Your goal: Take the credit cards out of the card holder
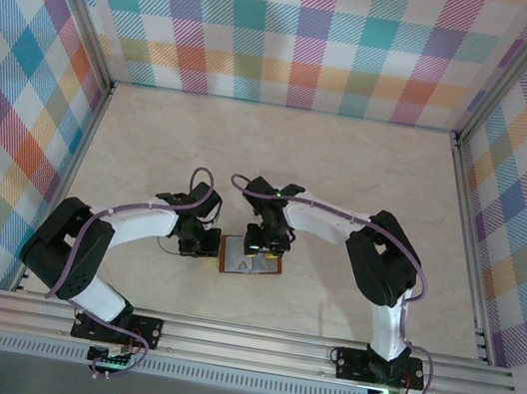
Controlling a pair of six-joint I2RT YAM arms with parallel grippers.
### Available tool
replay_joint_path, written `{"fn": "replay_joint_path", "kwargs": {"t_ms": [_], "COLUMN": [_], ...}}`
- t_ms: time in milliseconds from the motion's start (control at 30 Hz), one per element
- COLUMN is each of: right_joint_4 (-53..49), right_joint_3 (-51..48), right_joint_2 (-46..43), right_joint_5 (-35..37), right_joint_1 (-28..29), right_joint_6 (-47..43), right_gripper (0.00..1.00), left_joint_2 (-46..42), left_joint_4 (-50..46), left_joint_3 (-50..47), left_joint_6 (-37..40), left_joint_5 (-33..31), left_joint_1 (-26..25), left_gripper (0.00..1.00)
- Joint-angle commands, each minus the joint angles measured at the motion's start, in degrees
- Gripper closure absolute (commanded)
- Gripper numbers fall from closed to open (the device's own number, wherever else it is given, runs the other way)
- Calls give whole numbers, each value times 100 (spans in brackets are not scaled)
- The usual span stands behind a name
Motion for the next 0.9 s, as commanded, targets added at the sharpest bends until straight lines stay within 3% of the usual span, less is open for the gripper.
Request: {"fn": "replay_joint_path", "kwargs": {"t_ms": [0,667,867], "right_joint_4": [-445,-600,-257], "right_joint_3": [97,-343,-354], "right_joint_2": [-307,-559,-914], "right_joint_5": [430,1290,723], "right_joint_1": [-5,-120,-120], "right_joint_6": [-88,-80,-128], "right_gripper": [56,53,54], "left_joint_2": [17,-243,64], "left_joint_4": [-234,-634,-435], "left_joint_3": [-84,713,828], "left_joint_6": [71,-76,-179], "left_joint_5": [-108,37,50], "left_joint_1": [-30,-331,-467], "left_gripper": [90,89,89]}}
